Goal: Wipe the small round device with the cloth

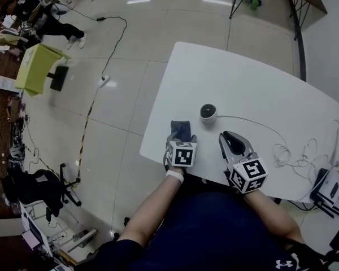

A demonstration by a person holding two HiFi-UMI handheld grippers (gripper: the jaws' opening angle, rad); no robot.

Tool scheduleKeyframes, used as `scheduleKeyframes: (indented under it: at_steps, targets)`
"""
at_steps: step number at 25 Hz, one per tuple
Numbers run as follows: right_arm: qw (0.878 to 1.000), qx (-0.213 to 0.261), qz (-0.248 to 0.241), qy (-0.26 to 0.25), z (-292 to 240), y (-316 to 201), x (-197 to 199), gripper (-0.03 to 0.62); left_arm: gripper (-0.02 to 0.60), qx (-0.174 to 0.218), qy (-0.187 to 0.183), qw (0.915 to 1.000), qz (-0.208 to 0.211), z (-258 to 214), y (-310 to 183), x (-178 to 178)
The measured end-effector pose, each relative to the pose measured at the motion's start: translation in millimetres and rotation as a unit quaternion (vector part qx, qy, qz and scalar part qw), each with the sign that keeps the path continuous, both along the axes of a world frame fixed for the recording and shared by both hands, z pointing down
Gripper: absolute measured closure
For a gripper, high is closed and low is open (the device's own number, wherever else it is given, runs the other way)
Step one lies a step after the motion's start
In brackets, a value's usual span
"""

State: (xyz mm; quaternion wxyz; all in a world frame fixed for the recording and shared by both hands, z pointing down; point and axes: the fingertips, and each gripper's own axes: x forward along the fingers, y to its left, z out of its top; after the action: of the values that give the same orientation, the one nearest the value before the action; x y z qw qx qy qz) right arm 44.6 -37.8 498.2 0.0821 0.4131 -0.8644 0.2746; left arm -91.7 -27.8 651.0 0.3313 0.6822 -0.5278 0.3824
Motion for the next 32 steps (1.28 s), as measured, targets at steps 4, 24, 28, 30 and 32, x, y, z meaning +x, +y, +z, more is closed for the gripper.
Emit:
scheduleKeyframes:
  at_steps: [4,24,28,30,32]
  targets:
    - [1.000,-0.008,0.009,0.004,2.8,-4.8,-1.8,0.540,0.345,-0.006,-0.021,0.9996,0.015,8.7,-3.4,-1.3]
    - [0.998,-0.010,0.058,0.003,1.1,-19.4,3.1,0.554,0.532,0.095,0.066,0.9858,0.121,-51.4,-18.8,2.4]
    - [0.998,-0.016,0.068,0.004,6.9,-18.8,8.2,0.556,0.531,0.152,0.082,0.9740,0.146,-92.1,-33.9,22.8]
    - [0.997,-0.021,0.072,0.007,13.1,-18.4,11.2,0.556,0.531,0.192,0.061,0.9602,0.194,-114.0,-39.3,38.0]
    - [0.996,-0.027,0.080,0.011,20.4,-18.8,16.8,0.556,0.531,0.241,-0.002,0.9259,0.291,-134.0,-39.9,62.4]
